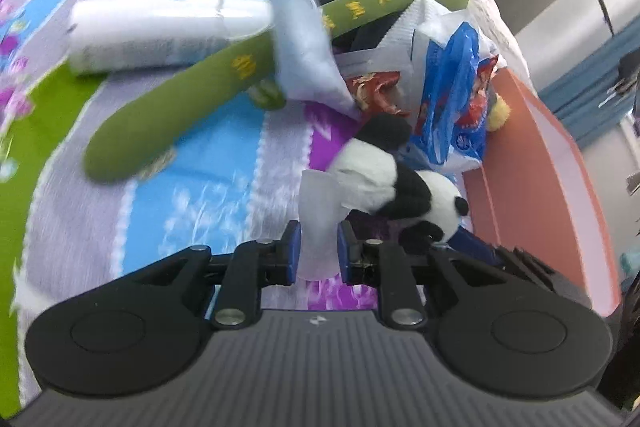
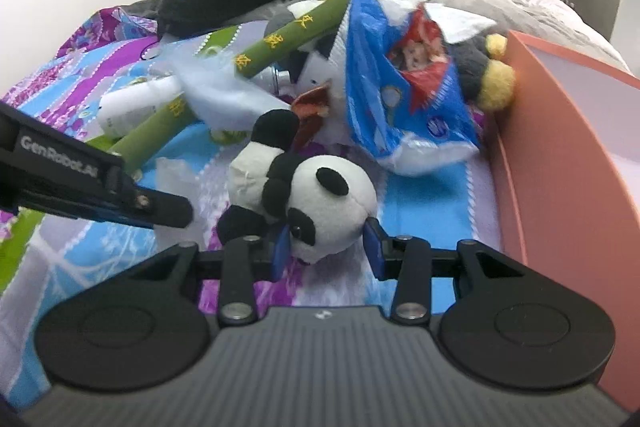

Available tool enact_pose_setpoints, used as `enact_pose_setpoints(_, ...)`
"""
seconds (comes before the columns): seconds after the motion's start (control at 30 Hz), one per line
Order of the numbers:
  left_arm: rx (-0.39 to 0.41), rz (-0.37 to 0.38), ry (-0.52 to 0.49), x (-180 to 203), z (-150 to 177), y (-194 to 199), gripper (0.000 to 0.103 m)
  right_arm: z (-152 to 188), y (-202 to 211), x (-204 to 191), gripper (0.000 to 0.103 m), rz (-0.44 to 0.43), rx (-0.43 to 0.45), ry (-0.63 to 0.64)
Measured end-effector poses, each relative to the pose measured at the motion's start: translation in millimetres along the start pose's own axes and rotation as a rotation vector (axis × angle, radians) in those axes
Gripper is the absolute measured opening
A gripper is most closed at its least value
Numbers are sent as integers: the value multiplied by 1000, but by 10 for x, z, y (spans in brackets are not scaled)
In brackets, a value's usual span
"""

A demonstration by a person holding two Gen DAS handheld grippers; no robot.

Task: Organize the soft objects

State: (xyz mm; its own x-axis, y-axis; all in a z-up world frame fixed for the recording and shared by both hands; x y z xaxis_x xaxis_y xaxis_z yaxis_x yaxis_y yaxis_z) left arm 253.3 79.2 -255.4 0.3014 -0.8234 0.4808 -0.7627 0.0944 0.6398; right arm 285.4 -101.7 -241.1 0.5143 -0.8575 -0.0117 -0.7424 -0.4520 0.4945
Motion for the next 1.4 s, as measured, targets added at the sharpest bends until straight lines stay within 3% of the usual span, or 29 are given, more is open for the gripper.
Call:
enact_pose_setpoints(0.43,9,-24,-32,21,391,595,22,250,687,-175,42,74,-95,-25)
enact_pose_setpoints(0.7,-25,-28,1,69,694,620,22,426,929,-368,43,38,-169,-15)
enact_pose_setpoints(0.87,-26,-35,-2,21,676,560,22,440,961,-314,45,-4,-187,11)
enact_pose_setpoints(0.97,-32,-25,17,-24,673,529,22,389,975,-299,47,-3,-191,77)
enact_pose_setpoints(1.1,-28,-23,33,-48,684,515,22,205,976,-310,60,-3,-143,188)
enact_pose_setpoints(1.2,-21,-21,23,-39,690,517,22,114,911,-391,60,-68,-132,275)
enact_pose_setpoints(1.4,-4,-24,-2,-47,670,600,23,161,646,-500,59,-116,-212,432)
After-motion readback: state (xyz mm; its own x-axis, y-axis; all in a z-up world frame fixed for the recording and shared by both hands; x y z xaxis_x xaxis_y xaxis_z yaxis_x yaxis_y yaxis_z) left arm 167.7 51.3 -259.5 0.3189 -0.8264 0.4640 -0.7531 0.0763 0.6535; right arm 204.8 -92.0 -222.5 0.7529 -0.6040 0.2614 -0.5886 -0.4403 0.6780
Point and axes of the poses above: each gripper's, at about its wrist camera, not at the fingertips, and y roughly against the way its jaws point, x to its right, z to its underside, the point moved 7 cm from there along -y, roughly the way its jaws point, and after that the axes turned 13 degrees about x, right-handed, at the moved point
